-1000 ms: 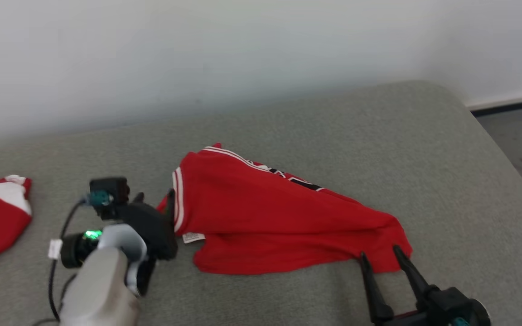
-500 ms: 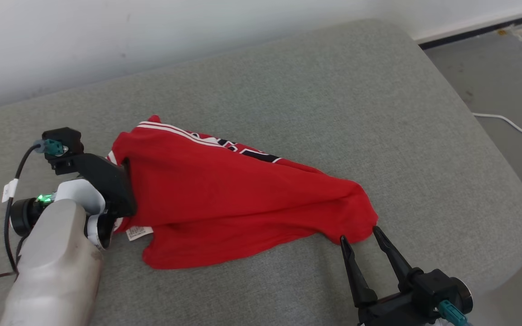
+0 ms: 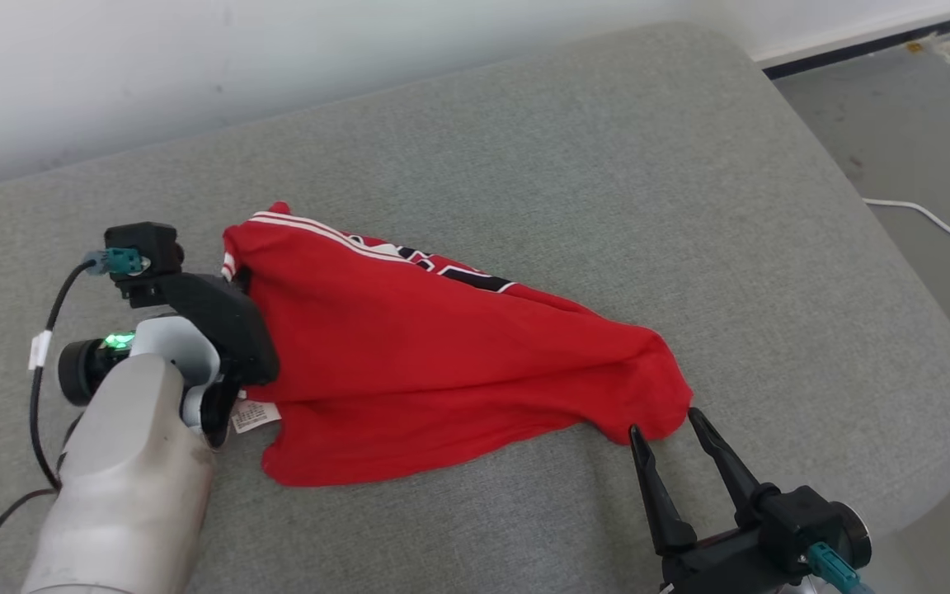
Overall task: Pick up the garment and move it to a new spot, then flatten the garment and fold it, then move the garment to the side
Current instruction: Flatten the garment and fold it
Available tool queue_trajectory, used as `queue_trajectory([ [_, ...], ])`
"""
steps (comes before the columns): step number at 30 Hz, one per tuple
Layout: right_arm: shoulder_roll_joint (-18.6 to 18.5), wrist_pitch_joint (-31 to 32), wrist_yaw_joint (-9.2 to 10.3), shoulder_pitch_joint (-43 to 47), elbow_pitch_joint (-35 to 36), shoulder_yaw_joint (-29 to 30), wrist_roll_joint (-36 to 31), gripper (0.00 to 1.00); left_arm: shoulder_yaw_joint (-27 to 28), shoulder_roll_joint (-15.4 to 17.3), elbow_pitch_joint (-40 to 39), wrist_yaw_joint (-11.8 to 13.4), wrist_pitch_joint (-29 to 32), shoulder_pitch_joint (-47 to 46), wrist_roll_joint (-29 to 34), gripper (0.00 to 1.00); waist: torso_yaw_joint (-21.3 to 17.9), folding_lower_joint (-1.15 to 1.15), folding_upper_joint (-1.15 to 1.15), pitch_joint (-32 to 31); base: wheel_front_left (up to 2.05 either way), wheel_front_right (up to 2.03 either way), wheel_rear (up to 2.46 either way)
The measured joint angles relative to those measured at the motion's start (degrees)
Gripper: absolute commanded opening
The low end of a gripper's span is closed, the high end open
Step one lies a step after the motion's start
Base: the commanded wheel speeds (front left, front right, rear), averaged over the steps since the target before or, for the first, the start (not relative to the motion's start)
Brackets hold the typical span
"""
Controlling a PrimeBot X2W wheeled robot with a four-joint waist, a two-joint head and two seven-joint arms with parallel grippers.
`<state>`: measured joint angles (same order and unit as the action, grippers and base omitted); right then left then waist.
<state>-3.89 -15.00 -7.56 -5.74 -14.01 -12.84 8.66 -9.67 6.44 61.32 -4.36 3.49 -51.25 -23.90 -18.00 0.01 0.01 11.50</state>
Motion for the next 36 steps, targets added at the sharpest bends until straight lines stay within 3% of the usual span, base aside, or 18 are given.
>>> queue_trajectory([
  [7,-0.33,0.01,0.0,1.71,-0.08,1.25,-0.14,1.0,-0.45,-2.25,-5.37,-2.67,-8.76,4.46,-3.98,0.0,2.69,-0.01,0.0,-1.98,0.0,0.0,0.0],
  [8,-0.38,0.01,0.0,2.64,-0.1,1.92,-0.49,1.0,-2.31,-2.69,-9.24,-2.81,-10.15,8.8,-5.1,0.0,3.74,-0.01,0.0,-3.0,0.0,0.0,0.0],
  [13,-0.36,0.04,0.0,4.64,-0.13,3.24,-1.24,1.0,-7.95,-2.87,-20.25,-3.11,-9.28,20.4,-8.67,0.0,6.19,-0.01,-0.01,-5.13,0.0,0.0,0.0],
  [16,-0.24,0.29,0.0,5.65,-0.01,4.02,-1.54,1.0,-9.02,-0.42,-27.29,-3.02,-8.23,29.71,-8.71,0.0,8.1,-0.02,-0.01,-6.78,0.0,0.0,0.0],
  [22,0.33,0.78,0.0,6.42,0.43,3.93,-1.78,1.0,-8.73,3.53,-38.6,2.65,-5.11,43.4,-8.33,0.0,11.15,-0.02,-0.02,-9.83,0.0,0.0,0.0],
  [29,0.73,0.86,0.0,6.54,0.32,3.75,-1.79,1.0,-8.72,7.87,-43.39,9.47,-1.02,48.13,-4.44,0.0,12.91,-0.02,-0.02,-11.55,0.0,0.0,0.0],
  [30,0.75,0.86,0.0,6.54,0.3,3.71,-1.79,1.0,-8.32,7.94,-43.5,10.18,-0.37,48.54,-4.63,0.29,12.91,-0.02,-0.02,-11.63,0.0,0.0,0.0],
  [31,0.77,0.85,0.0,6.54,0.26,3.71,-1.78,1.0,-8.13,7.98,-43.77,10.68,-0.12,49.0,-4.79,0.94,12.86,-0.02,-0.02,-11.66,0.0,0.0,0.0],
  [32,0.8,0.85,0.0,6.54,0.19,3.75,-1.77,1.0,-8.05,8.0,-44.25,11.06,-0.15,49.37,-4.78,1.0,12.81,-0.02,-0.01,-11.69,0.0,0.0,0.0],
  [36,0.86,0.77,0.0,6.63,-0.01,4.01,-1.7,1.0,-7.0,8.76,-46.65,12.49,0.1,49.46,-4.85,1.0,12.62,-0.01,-0.01,-11.92,0.0,0.0,0.0],
])
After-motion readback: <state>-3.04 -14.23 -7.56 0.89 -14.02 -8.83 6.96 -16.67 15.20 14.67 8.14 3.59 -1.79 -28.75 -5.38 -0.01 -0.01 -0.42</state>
